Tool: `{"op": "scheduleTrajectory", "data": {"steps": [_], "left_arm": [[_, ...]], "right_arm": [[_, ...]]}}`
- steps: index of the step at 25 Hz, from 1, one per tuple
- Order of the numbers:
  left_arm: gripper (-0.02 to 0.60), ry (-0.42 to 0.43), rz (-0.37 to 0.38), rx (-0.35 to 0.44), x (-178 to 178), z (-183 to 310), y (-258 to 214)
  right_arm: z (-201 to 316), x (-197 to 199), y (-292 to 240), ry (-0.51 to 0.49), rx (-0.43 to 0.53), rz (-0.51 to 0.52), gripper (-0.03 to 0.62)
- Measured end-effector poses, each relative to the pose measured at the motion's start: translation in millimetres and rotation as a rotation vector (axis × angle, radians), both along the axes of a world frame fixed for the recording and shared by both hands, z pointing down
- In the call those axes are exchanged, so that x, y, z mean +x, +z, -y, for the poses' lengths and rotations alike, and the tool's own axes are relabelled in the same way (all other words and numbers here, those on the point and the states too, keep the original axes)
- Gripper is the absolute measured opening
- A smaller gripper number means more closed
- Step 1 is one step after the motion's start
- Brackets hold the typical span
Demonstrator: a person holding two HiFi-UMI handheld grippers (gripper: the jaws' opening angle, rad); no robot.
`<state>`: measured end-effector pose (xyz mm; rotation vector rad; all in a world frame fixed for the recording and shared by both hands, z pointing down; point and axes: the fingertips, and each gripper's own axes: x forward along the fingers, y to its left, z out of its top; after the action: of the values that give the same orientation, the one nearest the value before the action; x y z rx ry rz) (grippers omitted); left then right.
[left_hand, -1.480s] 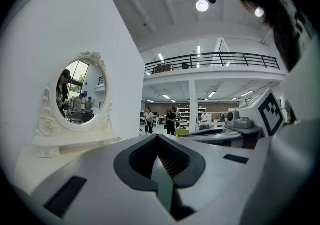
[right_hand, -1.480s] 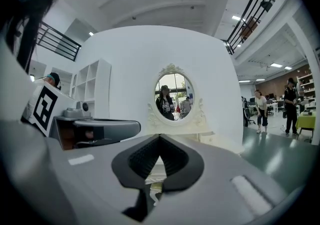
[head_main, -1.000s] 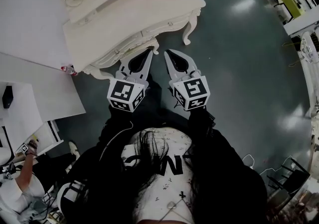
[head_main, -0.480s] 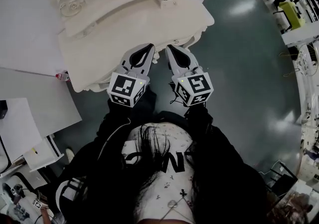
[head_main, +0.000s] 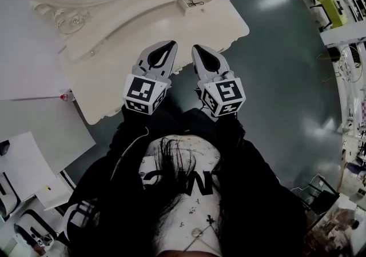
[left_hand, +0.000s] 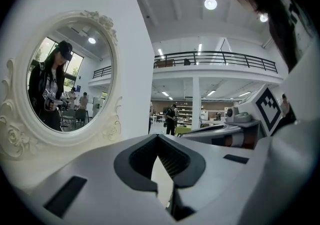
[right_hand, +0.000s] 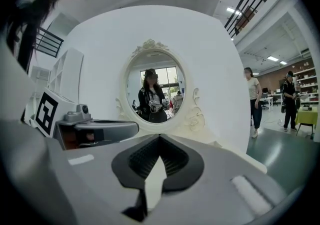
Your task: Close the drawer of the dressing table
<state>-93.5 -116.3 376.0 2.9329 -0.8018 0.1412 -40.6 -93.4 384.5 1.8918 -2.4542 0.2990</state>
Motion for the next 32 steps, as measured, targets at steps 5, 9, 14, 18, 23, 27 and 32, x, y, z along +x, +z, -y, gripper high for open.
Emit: {"op": "scheduleTrajectory", "data": {"steps": [5,9,14,18,23,27,32], "left_arm": [[0.0,0.013,-0.008,-0.024,11.2,20.3,6.8],[0.0,0.006,-0.01,-0.014,26.0,35.6,4.2],[0.0,-0.065,-0.015,-0.015,44.5,69.2,3.4],[0.0,-0.129,-0.024,-0.007,64.6,90.8,-2.6],[0.0,-0.183,-0.015,-0.003,92.6,109.8,-5.5],[0.0,-0.235,0.006,-0.009,98.5,118.5,-0.9],[0.0,-0.32,0.013,-0.043,95.2,124.1,10.0]], "right_arm": [[22.4,12.0,4.7,0.01,-0.014,-0.014,0.008],[43.6,25.1,4.3,-0.012,-0.011,-0.019,0.008],[80.5,43.8,5.0,-0.087,-0.013,-0.03,0.008],[111.4,62.8,3.2,-0.164,-0.014,-0.03,0.008],[141.3,89.5,5.6,-0.225,-0.024,-0.03,0.008],[161.4,101.6,15.5,-0.261,-0.041,-0.01,0.008],[174.6,111.9,32.6,-0.297,-0.075,0.005,0.008]]}}
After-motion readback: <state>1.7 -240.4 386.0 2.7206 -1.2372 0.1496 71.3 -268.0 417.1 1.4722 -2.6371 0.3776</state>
